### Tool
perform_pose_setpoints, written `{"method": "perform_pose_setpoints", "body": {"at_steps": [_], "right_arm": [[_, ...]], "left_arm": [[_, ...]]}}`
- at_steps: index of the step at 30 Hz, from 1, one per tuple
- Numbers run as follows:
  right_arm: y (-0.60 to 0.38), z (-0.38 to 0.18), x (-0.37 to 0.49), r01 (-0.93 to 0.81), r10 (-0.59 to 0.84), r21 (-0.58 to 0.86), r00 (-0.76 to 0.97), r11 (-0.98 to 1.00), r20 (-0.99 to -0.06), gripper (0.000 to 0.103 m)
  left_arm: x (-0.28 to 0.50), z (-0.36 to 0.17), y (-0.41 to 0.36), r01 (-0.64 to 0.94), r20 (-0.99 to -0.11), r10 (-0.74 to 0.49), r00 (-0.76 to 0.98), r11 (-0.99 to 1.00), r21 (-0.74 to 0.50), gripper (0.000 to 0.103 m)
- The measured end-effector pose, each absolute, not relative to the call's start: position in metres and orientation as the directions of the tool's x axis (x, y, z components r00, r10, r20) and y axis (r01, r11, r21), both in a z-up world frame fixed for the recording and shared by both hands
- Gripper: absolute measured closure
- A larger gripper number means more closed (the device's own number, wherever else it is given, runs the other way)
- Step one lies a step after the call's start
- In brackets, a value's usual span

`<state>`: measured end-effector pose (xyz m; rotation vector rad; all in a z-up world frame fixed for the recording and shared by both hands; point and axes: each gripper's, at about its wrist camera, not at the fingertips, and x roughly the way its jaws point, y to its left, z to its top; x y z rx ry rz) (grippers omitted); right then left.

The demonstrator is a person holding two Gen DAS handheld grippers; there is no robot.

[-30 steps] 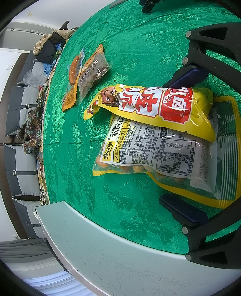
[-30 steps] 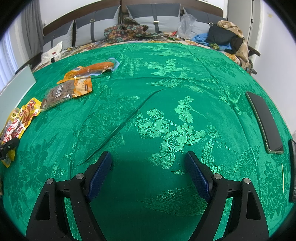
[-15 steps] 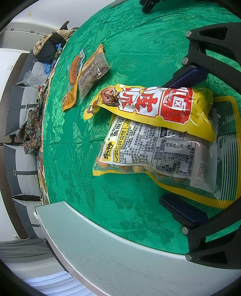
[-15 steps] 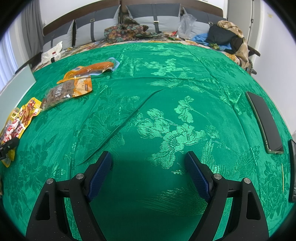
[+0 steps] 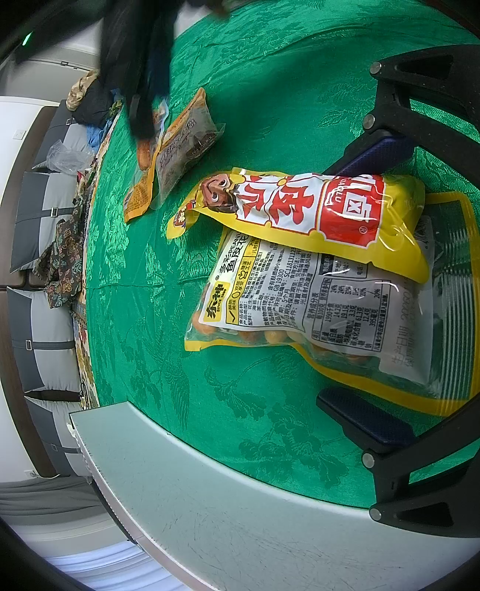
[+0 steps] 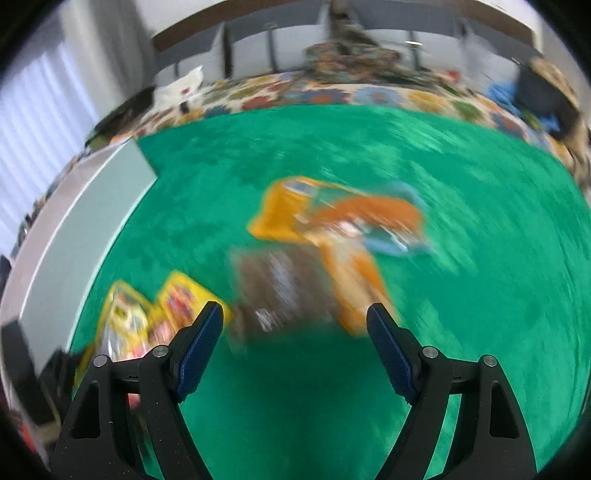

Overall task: Organize snacks
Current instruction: 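Move the right tool to the yellow cartoon sausage pack and grasp it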

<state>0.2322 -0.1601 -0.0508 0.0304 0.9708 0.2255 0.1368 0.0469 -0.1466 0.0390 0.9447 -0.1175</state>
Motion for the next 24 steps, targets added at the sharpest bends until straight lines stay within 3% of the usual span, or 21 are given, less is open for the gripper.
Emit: {"method": "perform_pose_setpoints", "body": {"at_steps": [6,10,17,21,24], "right_arm": [[-0.116,-0.094,0.277,-0.227,0.115,0.005,0.475,0.974,-0.872,0.021],[-0.125,-0.102,0.262,-0.34,0.106,-0.08,0.494,0.937,-0.863,0.022],[-0.172,-0.097,0.199,-0.613,0.139,-0.12,0.357,0.781,-0.924,0.022],[-0.214,-0.084,0.157,-0.598,0.086,-0.174,0.38,0.782,-0.921,0.021],[-0.245,-0.056,0.135,-0.478,0.169,-0.066,0.432,0.876,-0.886,0.02]], "left_arm": [[0.136,-0.147,0.048,0.118,-0.81,-0.084,0.58,0.993,-0.019,0.0],[0.138,-0.147,0.045,0.118,-0.81,-0.084,0.58,0.993,-0.019,0.0],[0.14,-0.147,0.042,0.118,-0.81,-0.082,0.58,0.993,-0.016,0.0],[0.14,-0.147,0.042,0.118,-0.81,-0.084,0.58,0.993,-0.018,0.0],[0.14,-0.146,0.04,0.161,-0.832,-0.1,0.545,0.987,-0.013,0.0]]}}
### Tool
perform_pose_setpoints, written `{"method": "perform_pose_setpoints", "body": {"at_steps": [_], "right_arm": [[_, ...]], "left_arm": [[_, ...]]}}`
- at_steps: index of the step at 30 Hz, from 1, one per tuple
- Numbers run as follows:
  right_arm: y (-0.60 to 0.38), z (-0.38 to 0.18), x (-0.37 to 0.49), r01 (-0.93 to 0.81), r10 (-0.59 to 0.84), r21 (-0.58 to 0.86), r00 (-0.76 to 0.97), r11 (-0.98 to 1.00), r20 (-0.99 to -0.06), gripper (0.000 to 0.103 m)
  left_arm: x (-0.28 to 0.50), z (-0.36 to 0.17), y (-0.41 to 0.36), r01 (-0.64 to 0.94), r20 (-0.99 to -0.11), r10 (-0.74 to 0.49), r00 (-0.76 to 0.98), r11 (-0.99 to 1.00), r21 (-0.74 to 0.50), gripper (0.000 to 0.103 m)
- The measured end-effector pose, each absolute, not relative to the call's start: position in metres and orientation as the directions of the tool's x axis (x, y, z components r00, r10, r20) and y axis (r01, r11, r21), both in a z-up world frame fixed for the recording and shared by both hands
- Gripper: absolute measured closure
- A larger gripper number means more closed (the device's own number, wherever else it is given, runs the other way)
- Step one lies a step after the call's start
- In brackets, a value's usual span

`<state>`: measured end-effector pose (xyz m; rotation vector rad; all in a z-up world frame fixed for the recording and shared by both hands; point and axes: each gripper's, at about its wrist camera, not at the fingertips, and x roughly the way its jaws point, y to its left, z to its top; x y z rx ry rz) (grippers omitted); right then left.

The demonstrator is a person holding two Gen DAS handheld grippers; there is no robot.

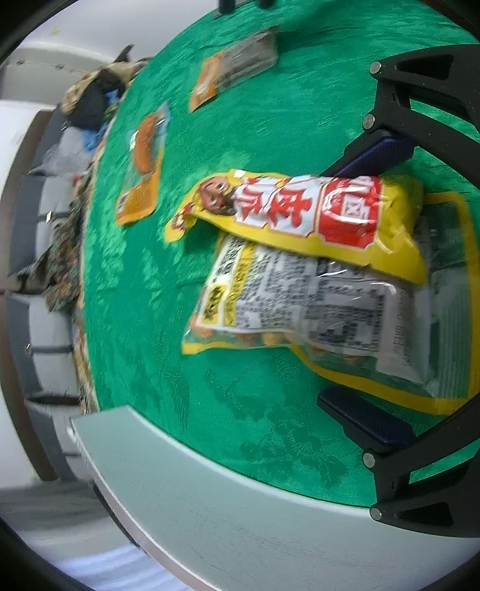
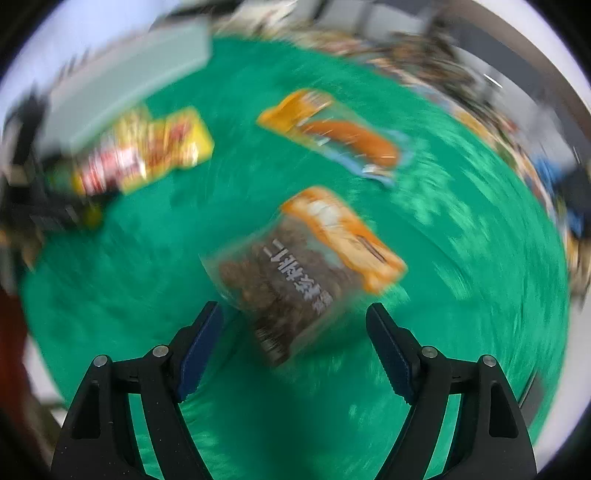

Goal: Organize snacks

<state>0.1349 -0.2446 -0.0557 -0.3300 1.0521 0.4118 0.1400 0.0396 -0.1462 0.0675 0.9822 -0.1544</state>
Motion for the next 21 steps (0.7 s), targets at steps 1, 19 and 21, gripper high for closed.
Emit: {"method": "perform_pose_setpoints", "body": {"at_steps": [1,19,21], "right_arm": [[-0.25,-0.049,0.129,-0.43,0.196,-0.014,0.44,0.903,-0.876,0.02],[-0.071,-0.105,0.182,-0.043,0.585,0.593,0.233,0.804,-0.777,0.069],[-0.083,-0.104,0.176,-0.051,0.588,0.593,0.22,0.804,-0.778,0.069]], "left_arm": [[0.139,-0.145,0.039,0.179,-0.848,-0.107,0.52,0.984,-0.014,0.0],[0.055,-0.097,0.091,0.074,-0.819,-0.163,0.551,0.986,-0.146,0.0],[0.059,-0.094,0.089,0.081,-0.813,-0.184,0.552,0.983,-0.168,0.0]]}}
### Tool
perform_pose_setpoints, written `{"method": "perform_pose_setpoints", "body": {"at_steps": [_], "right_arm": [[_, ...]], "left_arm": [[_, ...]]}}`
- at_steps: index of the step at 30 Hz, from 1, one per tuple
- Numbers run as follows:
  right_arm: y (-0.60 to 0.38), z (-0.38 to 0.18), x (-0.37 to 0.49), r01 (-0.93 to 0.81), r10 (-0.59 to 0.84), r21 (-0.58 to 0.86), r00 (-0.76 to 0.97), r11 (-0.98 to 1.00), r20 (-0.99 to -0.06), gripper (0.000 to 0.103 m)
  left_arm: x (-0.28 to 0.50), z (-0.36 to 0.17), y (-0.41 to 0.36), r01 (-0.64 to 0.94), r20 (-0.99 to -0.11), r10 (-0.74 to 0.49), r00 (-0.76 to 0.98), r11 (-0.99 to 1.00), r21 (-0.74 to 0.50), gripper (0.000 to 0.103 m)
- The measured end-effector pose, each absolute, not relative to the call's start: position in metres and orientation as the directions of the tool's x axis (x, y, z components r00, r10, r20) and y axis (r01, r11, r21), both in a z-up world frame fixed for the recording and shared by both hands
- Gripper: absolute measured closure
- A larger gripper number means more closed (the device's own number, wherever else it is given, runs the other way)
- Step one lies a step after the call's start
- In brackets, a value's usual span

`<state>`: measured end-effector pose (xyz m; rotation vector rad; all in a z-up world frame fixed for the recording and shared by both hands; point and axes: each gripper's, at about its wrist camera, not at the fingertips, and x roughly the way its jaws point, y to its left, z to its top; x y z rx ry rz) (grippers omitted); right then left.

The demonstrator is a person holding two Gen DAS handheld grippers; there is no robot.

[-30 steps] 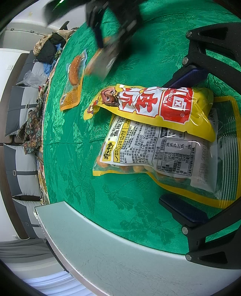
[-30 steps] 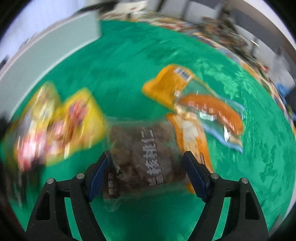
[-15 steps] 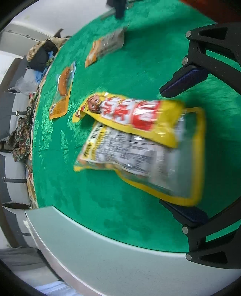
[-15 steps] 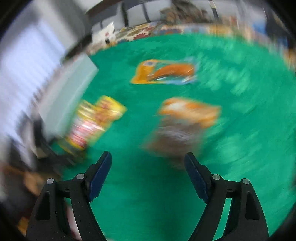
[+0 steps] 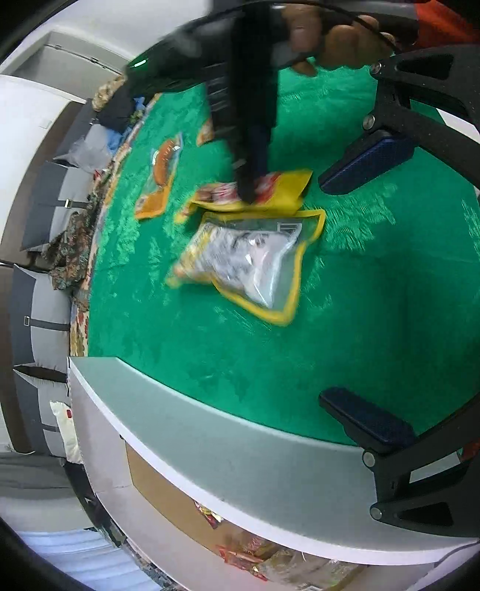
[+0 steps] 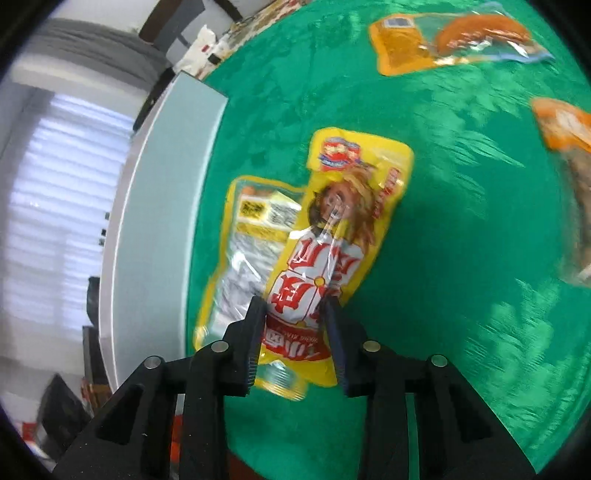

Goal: Organize snacks

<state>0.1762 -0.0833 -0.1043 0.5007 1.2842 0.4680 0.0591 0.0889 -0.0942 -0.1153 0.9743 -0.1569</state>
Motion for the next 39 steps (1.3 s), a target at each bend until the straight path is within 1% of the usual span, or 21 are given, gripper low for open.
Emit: {"method": "perform_pose_setpoints", "body": {"at_steps": [4,7,9,10,12,13,14,15,19,24,26,28,31,35,37,39], "right_arm": [[-0.102,-0.093,0.152,-0.152,0.506,0.485,0.183,0.861,-0.843,0.069],[-0.124,-0.085,0.132,-0.202,0.407,0.371,0.184,0.906,-0.895,0.069],[-0.137,-0.083,0.119,-0.209,0.343,0.302,0.202,0.93,-0.917,0.069],[-0.149,-0.082,0.117,-0.202,0.348,0.308,0.205,0.93,-0.915,0.068],[-0.172,-0.081,0.11,-0.165,0.369,0.34,0.203,0.926,-0.907,0.062],[-0.18,-0.078,0.104,-0.139,0.38,0.357,0.214,0.924,-0.9,0.052],[-0.193,-0.076,0.101,-0.112,0.396,0.38,0.229,0.918,-0.889,0.046],[-0.202,-0.075,0.098,-0.087,0.402,0.393,0.247,0.915,-0.882,0.041],[-0.213,-0.067,0.088,-0.073,0.375,0.37,0.283,0.926,-0.883,0.04],[-0.19,-0.074,0.1,-0.069,0.305,0.298,0.288,0.952,-0.908,0.04],[-0.178,-0.083,0.103,-0.072,0.267,0.257,0.297,0.964,-0.917,0.037],[-0.166,-0.089,0.102,-0.09,0.209,0.19,0.32,0.978,-0.924,0.032],[-0.148,-0.093,0.097,-0.136,0.13,0.087,0.342,0.987,-0.931,0.027],[-0.133,-0.097,0.089,-0.206,0.057,-0.025,0.38,0.978,-0.923,0.023],[-0.139,-0.098,0.087,-0.188,0.073,-0.002,0.391,0.982,-0.918,0.019],[-0.139,-0.098,0.086,-0.193,0.071,-0.008,0.4,0.981,-0.914,0.019]], "left_arm": [[0.085,-0.089,0.073,0.138,-0.823,-0.217,0.525,0.976,-0.169,0.0],[0.12,-0.094,0.053,0.187,-0.851,-0.151,0.503,0.98,-0.063,0.0],[0.141,-0.105,0.048,0.197,-0.873,-0.122,0.472,0.98,-0.031,0.0],[0.152,-0.112,0.045,0.205,-0.889,-0.124,0.44,0.978,-0.035,0.0],[0.172,-0.129,0.04,0.225,-0.921,-0.117,0.372,0.974,-0.032,0.0],[0.177,-0.136,0.038,0.229,-0.928,-0.096,0.359,0.973,-0.012,0.0],[0.179,-0.142,0.036,0.234,-0.934,-0.069,0.352,0.972,0.016,0.0],[0.181,-0.143,0.038,0.235,-0.928,-0.091,0.361,0.972,-0.004,0.0],[0.186,-0.147,0.044,0.196,-0.932,-0.087,0.351,0.98,-0.018,0.0],[0.179,-0.147,0.044,0.198,-0.915,-0.095,0.393,0.98,-0.016,0.0],[0.177,-0.147,0.045,0.2,-0.908,-0.098,0.407,0.98,-0.016,0.0],[0.174,-0.147,0.046,0.203,-0.907,-0.1,0.409,0.979,-0.016,0.0],[0.178,-0.145,0.048,0.204,-0.91,-0.099,0.403,0.979,-0.016,0.0],[0.178,-0.144,0.048,0.205,-0.909,-0.1,0.404,0.979,-0.016,0.0],[0.177,-0.144,0.049,0.209,-0.905,-0.103,0.412,0.978,-0.017,0.0],[0.176,-0.144,0.049,0.209,-0.904,-0.104,0.415,0.978,-0.017,0.0]]}}
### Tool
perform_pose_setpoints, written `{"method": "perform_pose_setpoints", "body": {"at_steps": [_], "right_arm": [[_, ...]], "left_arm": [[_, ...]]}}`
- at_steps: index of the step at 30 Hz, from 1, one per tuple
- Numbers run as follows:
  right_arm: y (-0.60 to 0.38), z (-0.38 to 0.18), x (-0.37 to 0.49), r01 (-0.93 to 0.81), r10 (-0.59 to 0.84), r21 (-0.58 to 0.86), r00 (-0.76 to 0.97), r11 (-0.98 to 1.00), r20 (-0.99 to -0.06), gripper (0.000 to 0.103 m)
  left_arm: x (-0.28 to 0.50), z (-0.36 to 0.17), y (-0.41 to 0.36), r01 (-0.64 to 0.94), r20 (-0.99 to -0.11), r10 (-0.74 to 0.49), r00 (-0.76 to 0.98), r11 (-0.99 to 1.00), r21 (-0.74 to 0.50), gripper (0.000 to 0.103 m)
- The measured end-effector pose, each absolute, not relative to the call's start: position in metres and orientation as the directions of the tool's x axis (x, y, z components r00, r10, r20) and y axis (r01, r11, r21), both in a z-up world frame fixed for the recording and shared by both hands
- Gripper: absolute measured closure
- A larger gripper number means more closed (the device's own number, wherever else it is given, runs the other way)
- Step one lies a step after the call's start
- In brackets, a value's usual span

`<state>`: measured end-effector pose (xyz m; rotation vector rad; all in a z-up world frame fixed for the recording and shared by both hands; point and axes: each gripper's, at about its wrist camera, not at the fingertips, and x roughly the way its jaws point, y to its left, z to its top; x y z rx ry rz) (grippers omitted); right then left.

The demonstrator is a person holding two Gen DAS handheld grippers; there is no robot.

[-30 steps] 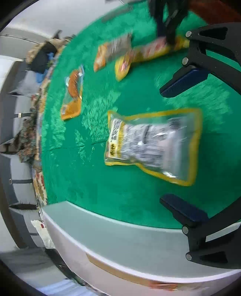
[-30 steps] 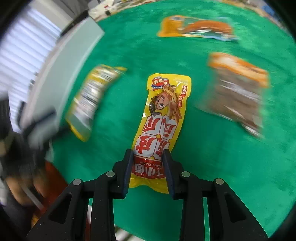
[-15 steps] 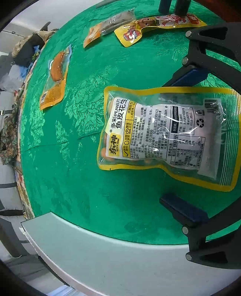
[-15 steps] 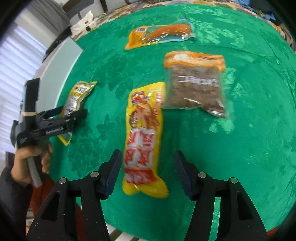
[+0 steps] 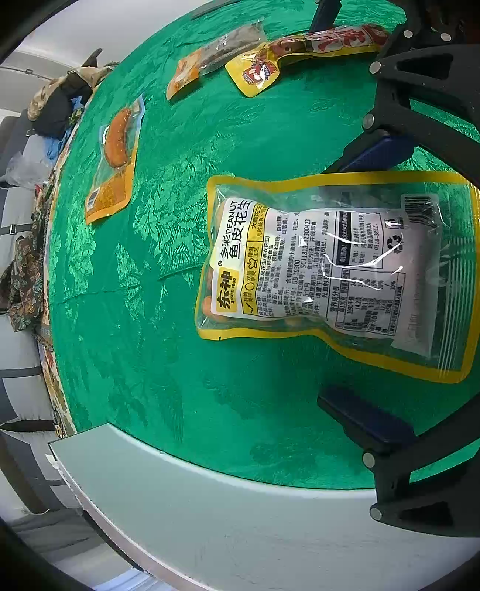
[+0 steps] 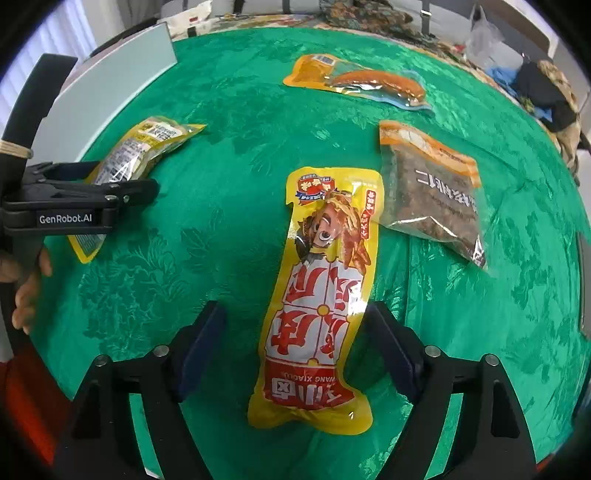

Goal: Organize snacks

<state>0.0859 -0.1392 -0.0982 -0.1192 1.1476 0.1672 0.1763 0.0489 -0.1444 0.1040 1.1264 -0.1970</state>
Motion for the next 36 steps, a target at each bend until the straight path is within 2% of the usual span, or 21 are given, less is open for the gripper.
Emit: {"method": "perform_pose_setpoints", "body": {"at_steps": [31,36], "right_arm": [[-0.134,-0.1,0.092,-0.187,0.064,-0.008,0.376,0.982,-0.925,0.018],[-0.134,-0.1,0.096,-0.187,0.06,-0.009,0.359,0.982,-0.932,0.018]], "left_arm": [[0.187,-0.146,0.048,0.243,-0.923,-0.108,0.369,0.97,-0.016,0.0],[0.19,-0.145,0.046,0.256,-0.943,-0.099,0.318,0.967,-0.015,0.0]]}}
